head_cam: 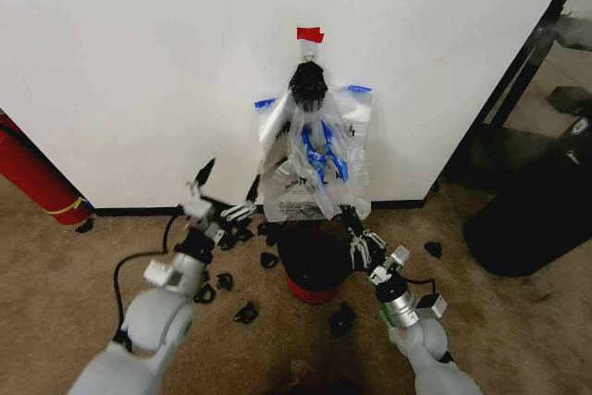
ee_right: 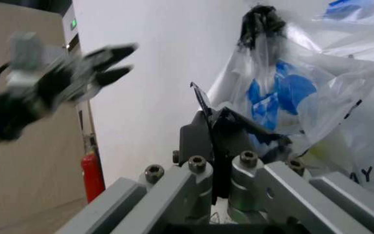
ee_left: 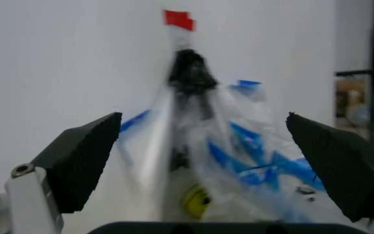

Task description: Pick up the garbage bag from the wall and place it over the trash bin.

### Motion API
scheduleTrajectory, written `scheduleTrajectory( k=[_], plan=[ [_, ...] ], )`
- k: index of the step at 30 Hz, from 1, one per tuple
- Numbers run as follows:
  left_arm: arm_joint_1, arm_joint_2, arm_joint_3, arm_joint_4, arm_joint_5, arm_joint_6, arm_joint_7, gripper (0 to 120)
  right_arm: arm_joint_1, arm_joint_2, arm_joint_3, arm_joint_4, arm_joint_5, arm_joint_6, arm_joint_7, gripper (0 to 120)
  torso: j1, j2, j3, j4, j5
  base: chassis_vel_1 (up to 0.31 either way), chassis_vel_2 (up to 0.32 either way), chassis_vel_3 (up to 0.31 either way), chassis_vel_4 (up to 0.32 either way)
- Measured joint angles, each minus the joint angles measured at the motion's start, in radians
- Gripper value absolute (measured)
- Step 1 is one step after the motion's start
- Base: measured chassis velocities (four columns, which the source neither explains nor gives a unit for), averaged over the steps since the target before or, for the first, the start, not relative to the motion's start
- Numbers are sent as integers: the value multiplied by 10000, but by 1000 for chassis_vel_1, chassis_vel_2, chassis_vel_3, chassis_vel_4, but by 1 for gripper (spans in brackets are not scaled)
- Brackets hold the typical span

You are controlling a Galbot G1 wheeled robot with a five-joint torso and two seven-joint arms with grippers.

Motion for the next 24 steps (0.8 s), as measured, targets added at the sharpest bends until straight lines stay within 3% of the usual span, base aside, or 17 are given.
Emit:
scheduleTrajectory(
  k=[2, 4, 8, 12, 17, 24],
  plan=[
    [-1016, 518, 982, 18, -189, 798, -304, 100, -22, 86, 1, -77, -195, 80, -84, 0, 0, 1, 0, -1, 2, 0, 0, 0, 0],
    [-1292, 649, 1289, 36, -219, 1011, -415, 100, -26, 124, 2, -103, -255, 103, -107, 0, 0, 0, 0, 0, 2, 0, 0, 0, 0],
    [-3210, 1244, 3174, 121, -469, 2402, -1154, 97, -9, 307, 5, -234, -488, 174, -135, 0, 0, 0, 0, 1, 2, 0, 0, 0, 0],
    [-4014, 1305, 3948, 190, -443, 3110, -1414, 95, 37, 411, 12, -333, -601, 216, -136, 0, -1, 1, -1, 2, 1, 0, 0, 0, 0],
    [-5242, 1473, 5567, 496, 105, 4305, -2019, 93, 50, 516, 20, -433, -760, 308, -132, 0, -1, 0, -1, 4, 2, 0, 0, 0, 0],
    [-6153, 1246, 6799, 1090, 994, 4826, -2325, 92, 12, 591, 78, -445, -858, 393, -132, 0, 0, 0, -1, 0, 0, 0, 0, 0, 0]
  ],
)
